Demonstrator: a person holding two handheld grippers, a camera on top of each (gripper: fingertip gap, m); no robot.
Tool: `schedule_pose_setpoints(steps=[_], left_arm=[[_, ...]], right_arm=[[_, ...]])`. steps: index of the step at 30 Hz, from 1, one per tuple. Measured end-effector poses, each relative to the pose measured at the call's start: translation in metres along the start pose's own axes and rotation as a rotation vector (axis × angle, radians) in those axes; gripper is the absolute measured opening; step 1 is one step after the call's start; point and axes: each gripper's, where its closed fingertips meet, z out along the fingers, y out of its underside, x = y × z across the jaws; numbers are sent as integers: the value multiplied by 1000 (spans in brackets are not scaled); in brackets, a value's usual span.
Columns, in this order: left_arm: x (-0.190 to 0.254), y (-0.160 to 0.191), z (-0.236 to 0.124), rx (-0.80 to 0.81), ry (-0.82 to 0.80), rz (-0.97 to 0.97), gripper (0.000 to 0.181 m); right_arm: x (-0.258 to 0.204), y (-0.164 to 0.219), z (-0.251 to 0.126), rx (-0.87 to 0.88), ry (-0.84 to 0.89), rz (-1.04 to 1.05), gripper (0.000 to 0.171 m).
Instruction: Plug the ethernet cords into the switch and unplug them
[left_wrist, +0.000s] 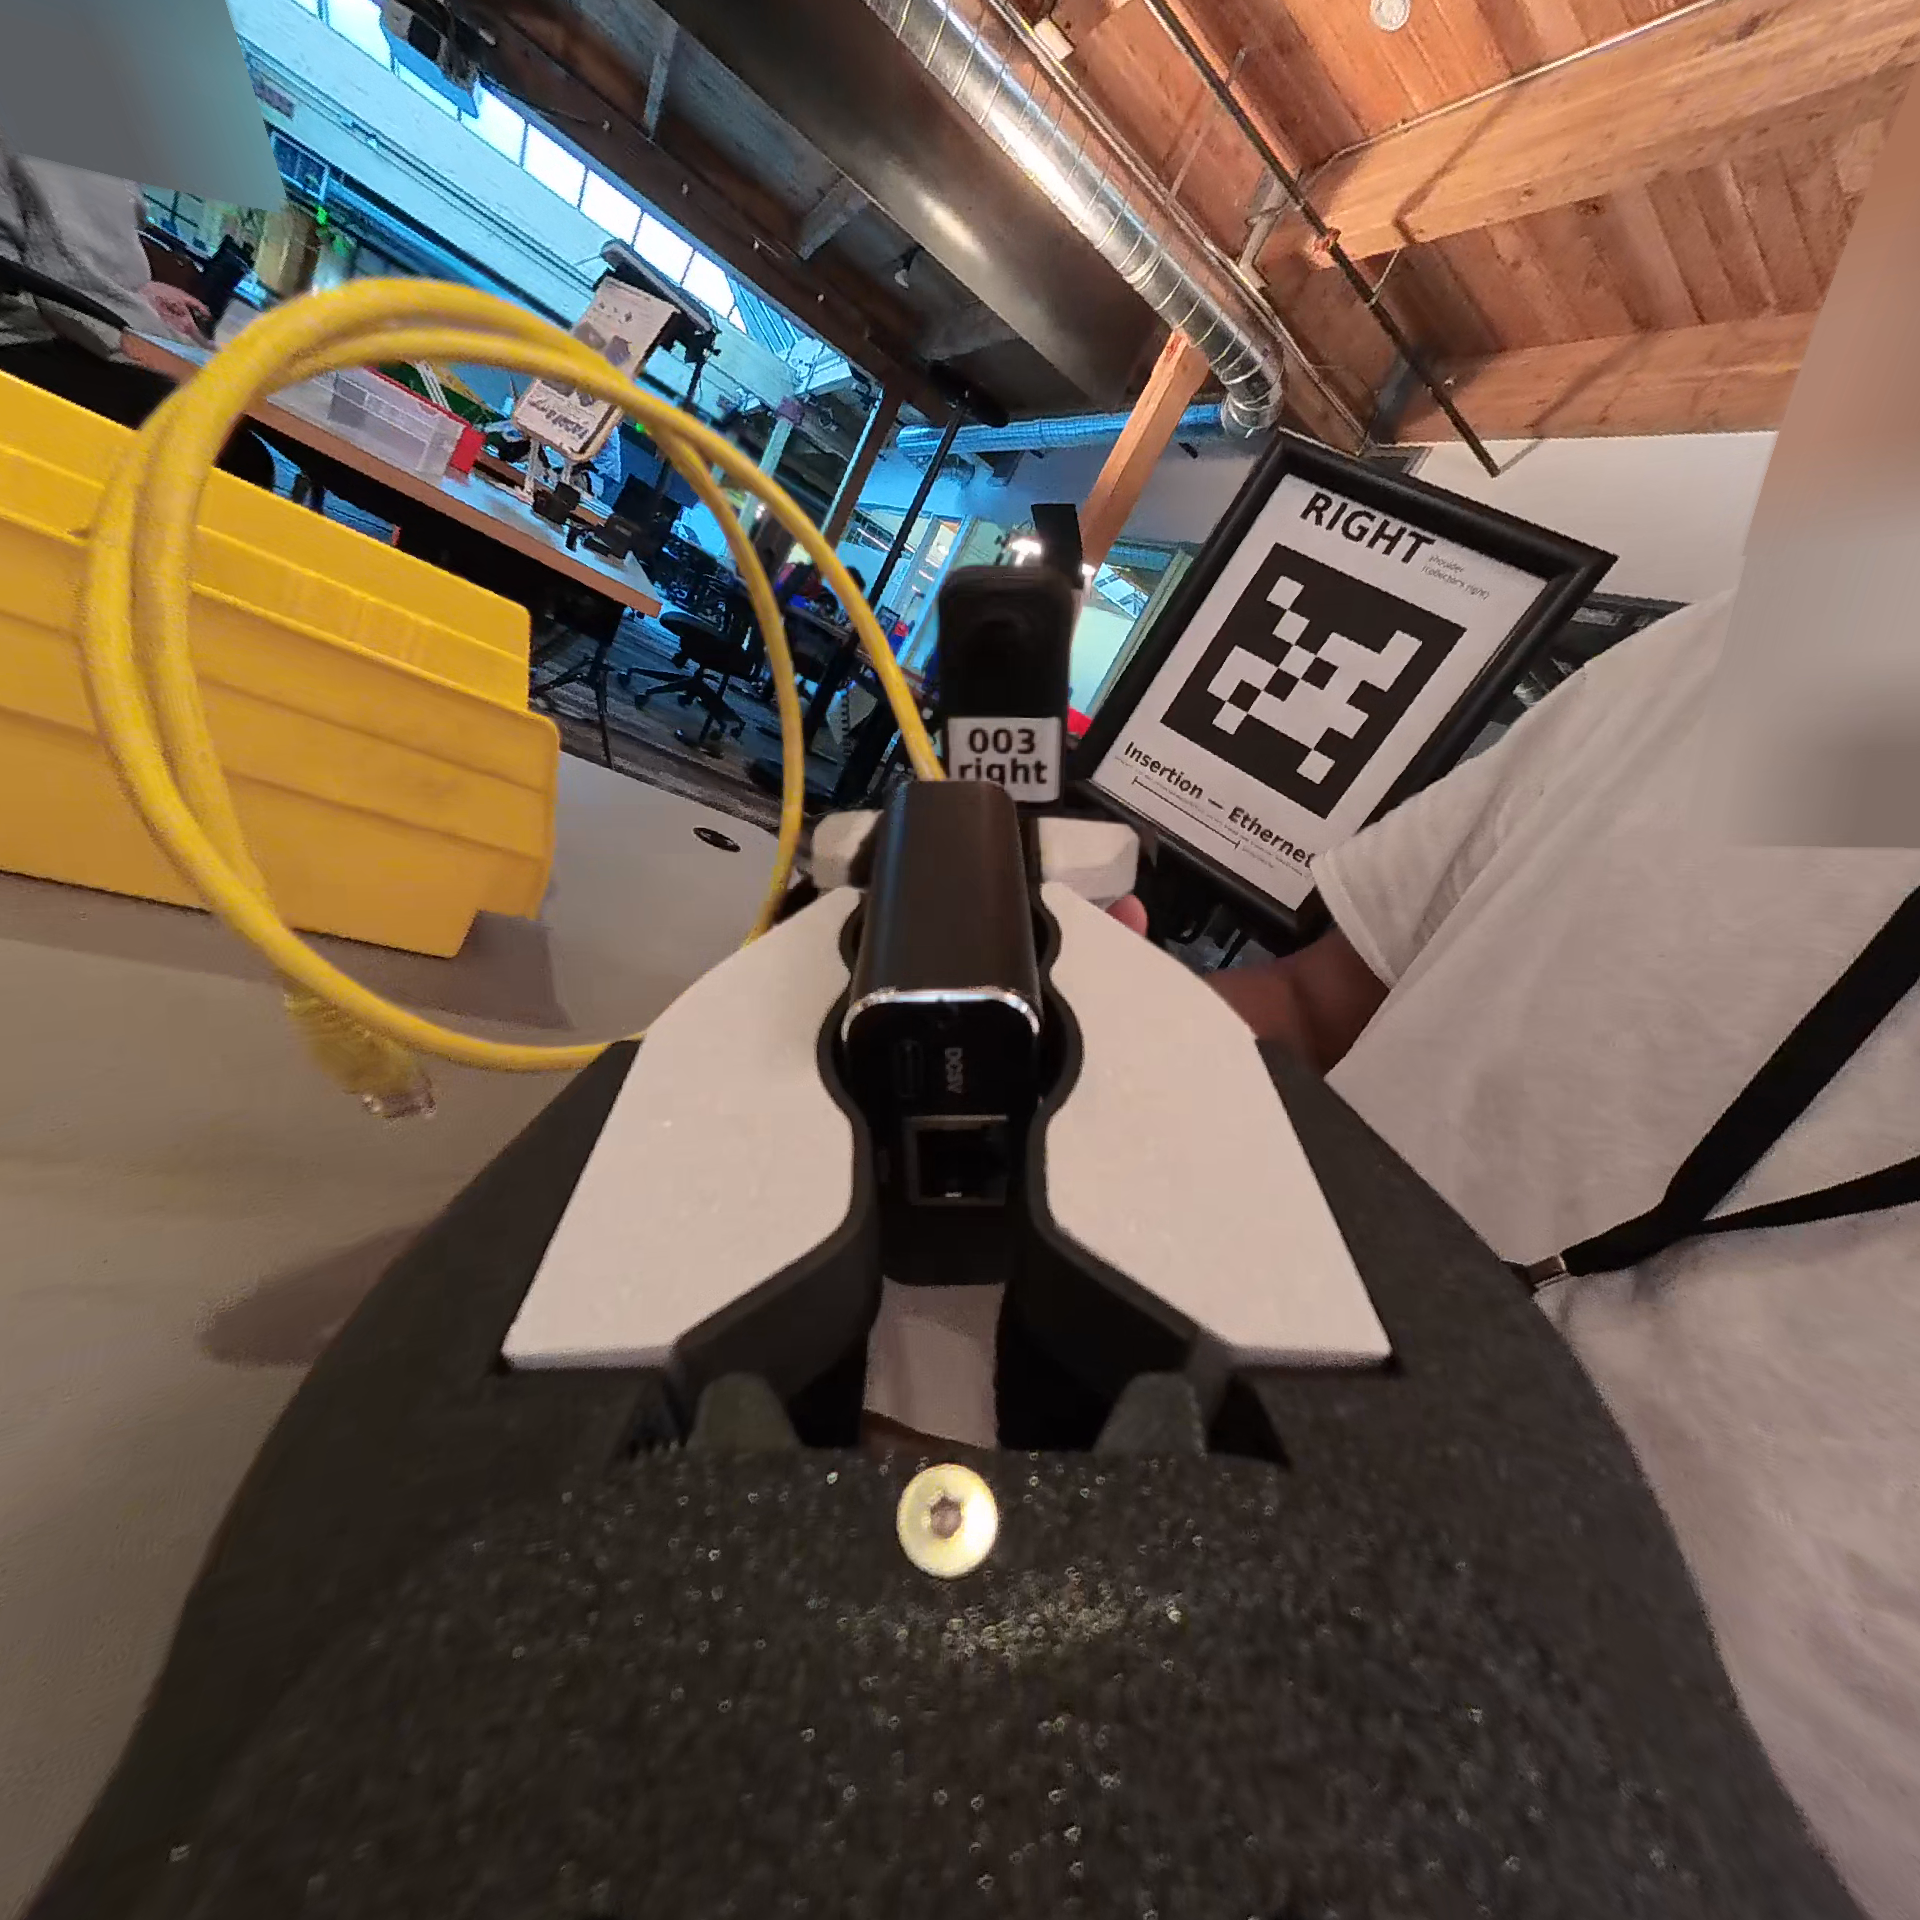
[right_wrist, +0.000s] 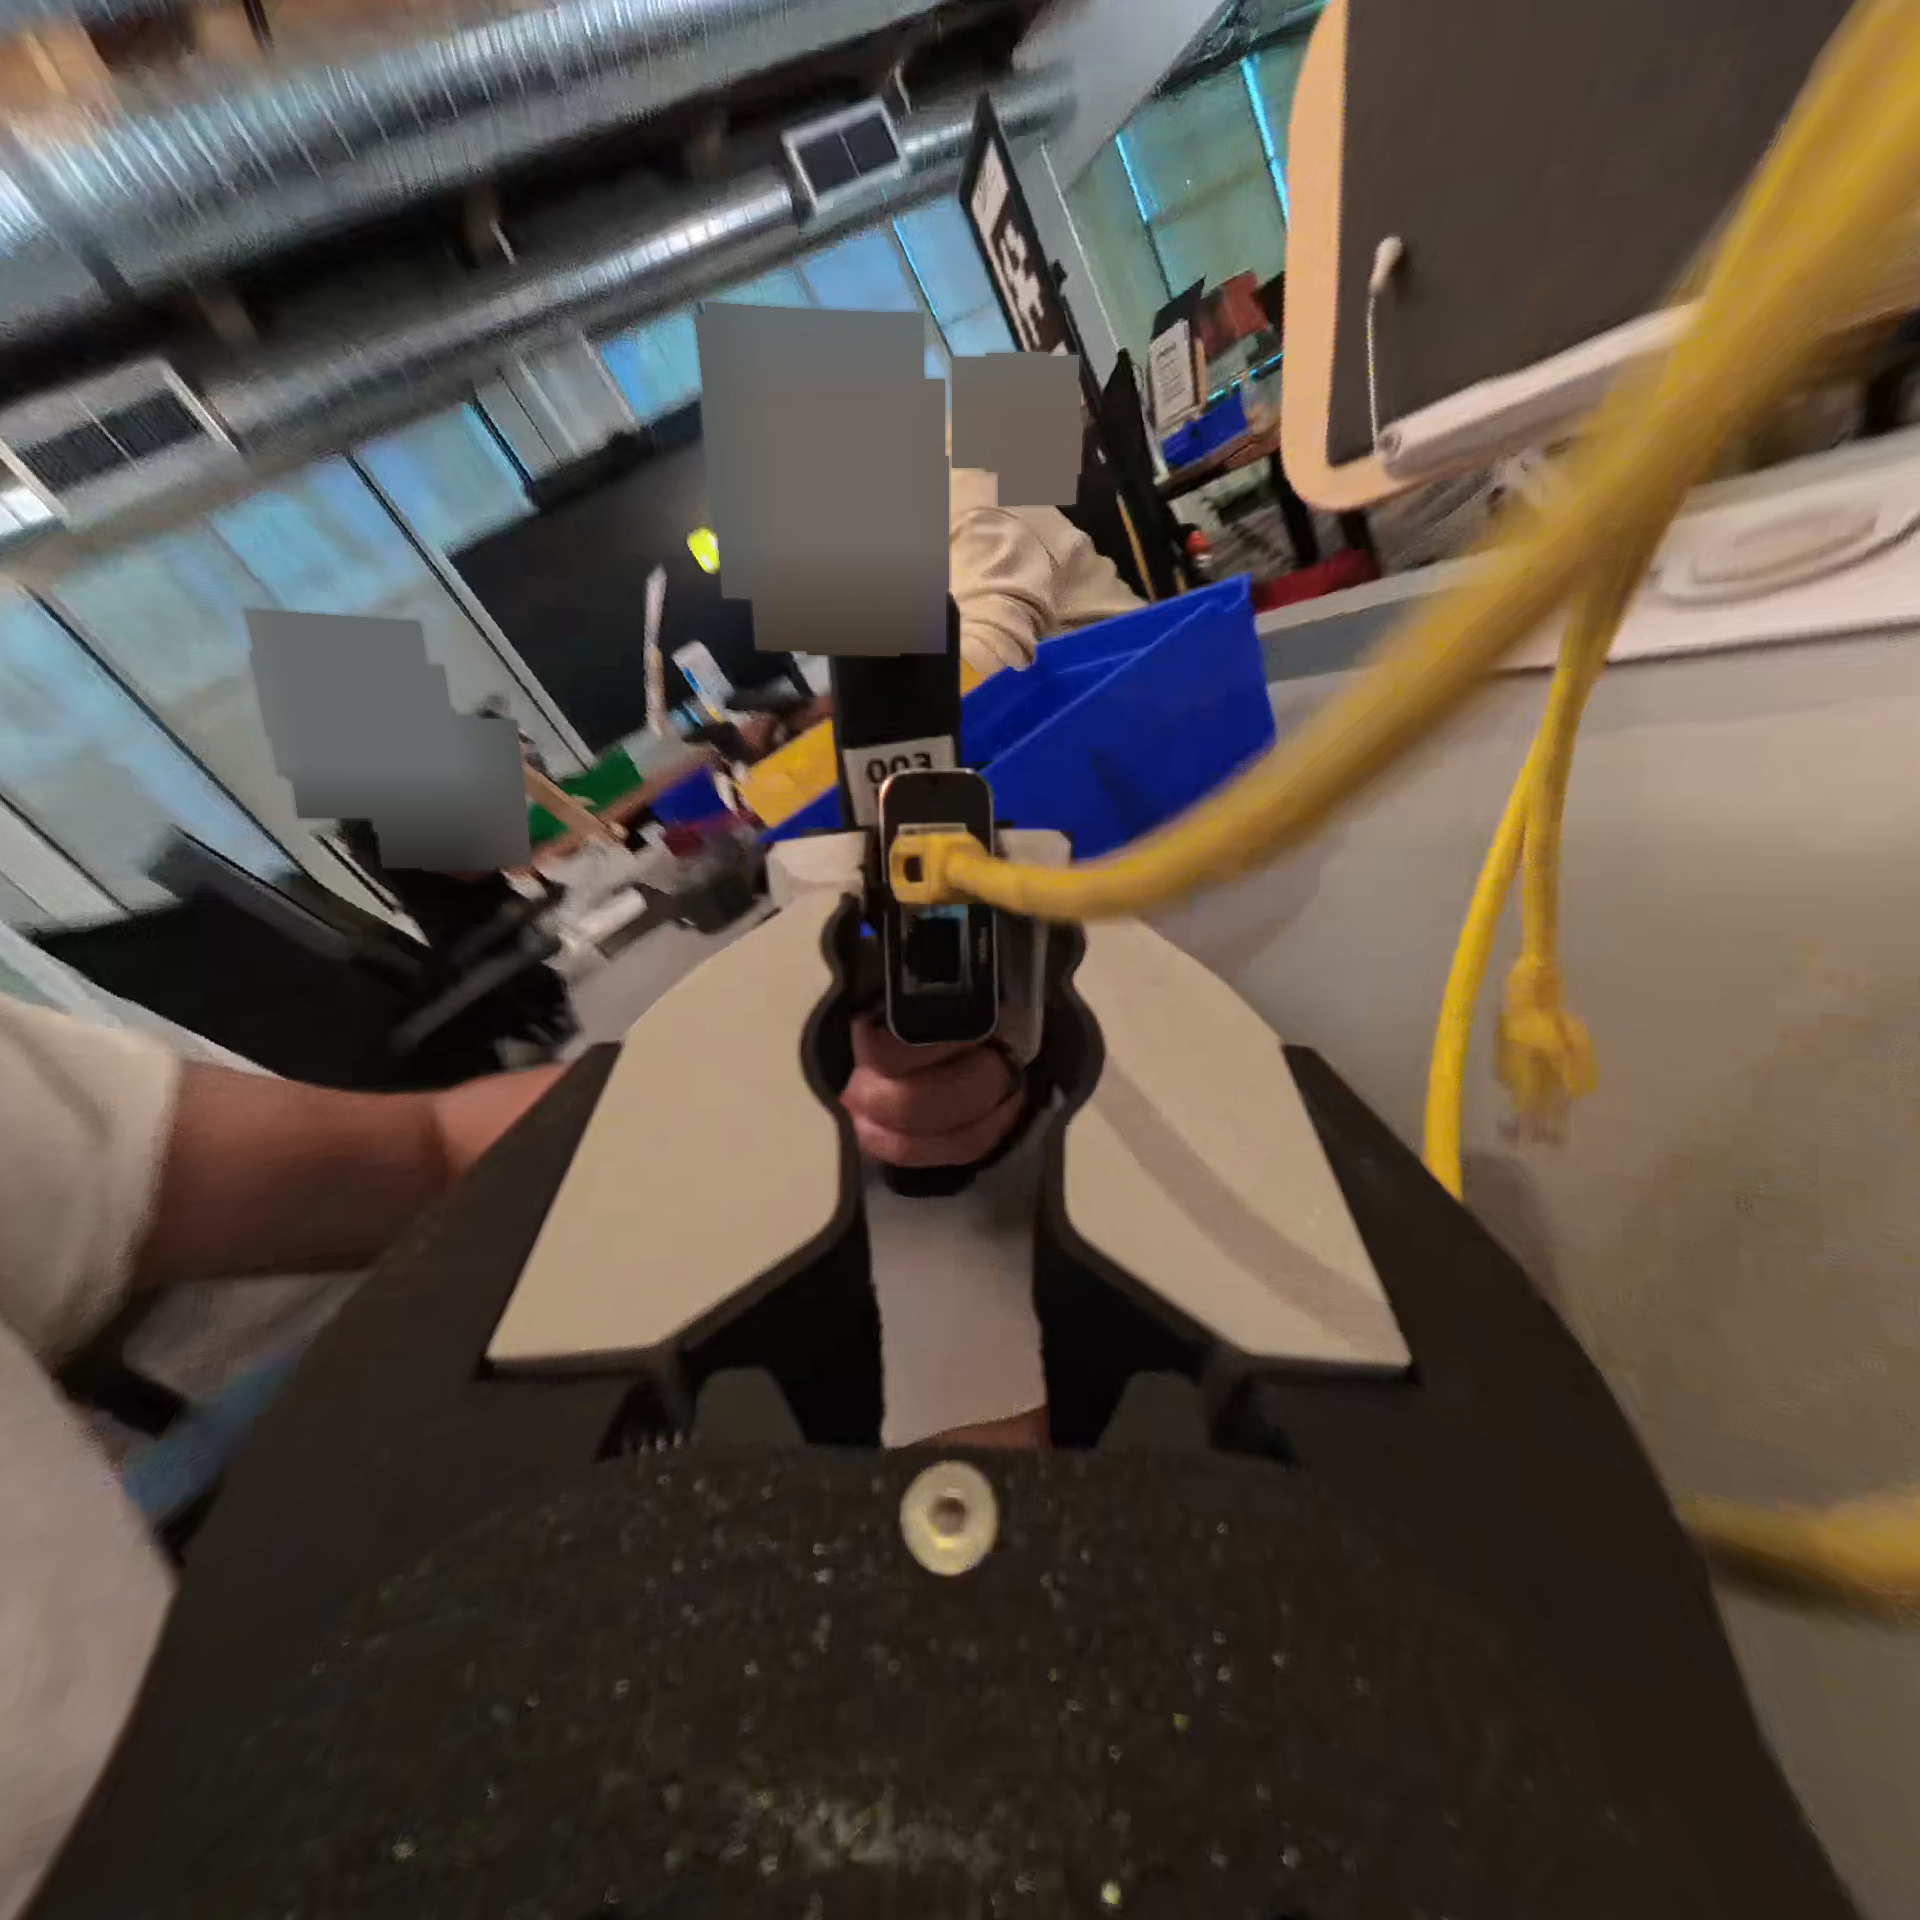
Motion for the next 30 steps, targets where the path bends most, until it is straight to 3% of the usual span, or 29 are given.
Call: schedule_pose_setpoints(steps=[4,16,22,30], left_arm=[[2,-1,1,7,9,-11,27],[-9,4,6,-6,-60,-3,26],[3,8,2,-109,-30,86,27],[12,12,11,-123,-12,122,27]], right_arm=[[-4,-6,6,1,-27,-58,18],[6,2,1,-79,4,-81,14],[-8,1,2,-111,-96,-10,12],[-15,-2,-8,-143,-108,-69,12]])
